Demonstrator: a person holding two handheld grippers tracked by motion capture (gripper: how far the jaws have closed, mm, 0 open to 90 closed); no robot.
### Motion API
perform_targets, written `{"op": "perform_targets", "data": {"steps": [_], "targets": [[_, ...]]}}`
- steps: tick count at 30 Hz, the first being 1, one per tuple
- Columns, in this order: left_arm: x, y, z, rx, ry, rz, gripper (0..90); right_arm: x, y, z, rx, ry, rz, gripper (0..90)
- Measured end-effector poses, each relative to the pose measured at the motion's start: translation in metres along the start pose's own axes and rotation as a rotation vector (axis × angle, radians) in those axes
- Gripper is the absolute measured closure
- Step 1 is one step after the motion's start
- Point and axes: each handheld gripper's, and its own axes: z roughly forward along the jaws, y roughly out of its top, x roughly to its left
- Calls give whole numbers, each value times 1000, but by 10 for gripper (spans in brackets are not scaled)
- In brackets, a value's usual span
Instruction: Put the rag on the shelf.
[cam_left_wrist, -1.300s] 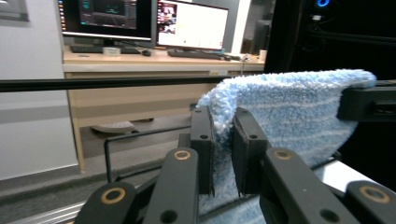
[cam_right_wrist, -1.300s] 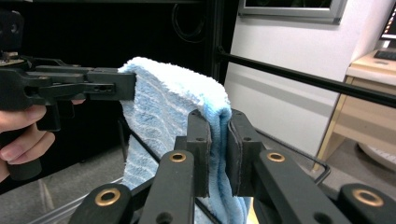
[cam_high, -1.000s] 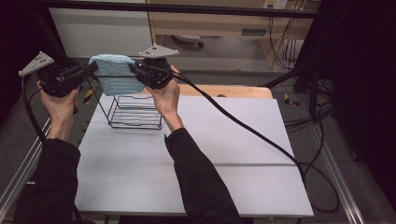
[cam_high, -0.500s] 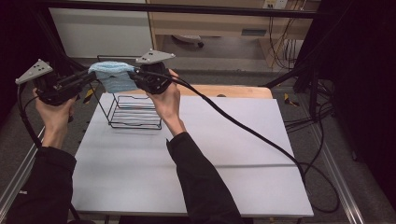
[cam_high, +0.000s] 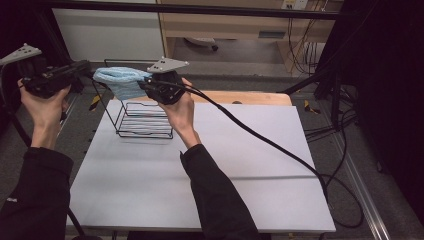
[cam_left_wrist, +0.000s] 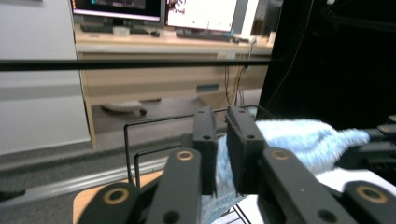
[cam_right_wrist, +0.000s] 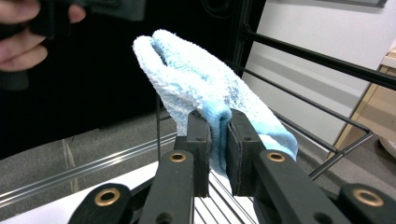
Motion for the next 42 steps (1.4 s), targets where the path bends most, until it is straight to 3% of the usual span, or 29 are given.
{"op": "perform_targets", "data": {"steps": [8,15,19,25,29,32,35,38,42], "targets": [[-12,4,25,79,-6,28,882,0,-3,-2,9,17,-9,811],[-10,-6,19,103,-48,38,886,0,-4,-2,18,26,-18,790],[-8,-14,15,117,-64,38,887,0,-5,-2,11,44,7,739],[-11,-24,17,139,-75,50,890,1,-2,-5,2,71,26,567],[-13,-31,20,156,-73,60,891,2,2,-11,-17,82,35,509],[-13,-35,20,165,-71,67,892,2,5,-14,-26,86,45,549],[-14,-39,20,170,-68,75,892,1,6,-13,-11,104,75,698],[-14,-43,19,168,-70,74,892,1,2,-8,34,132,108,809],[-13,-50,18,173,-72,76,892,1,-6,2,107,136,119,871]]}}
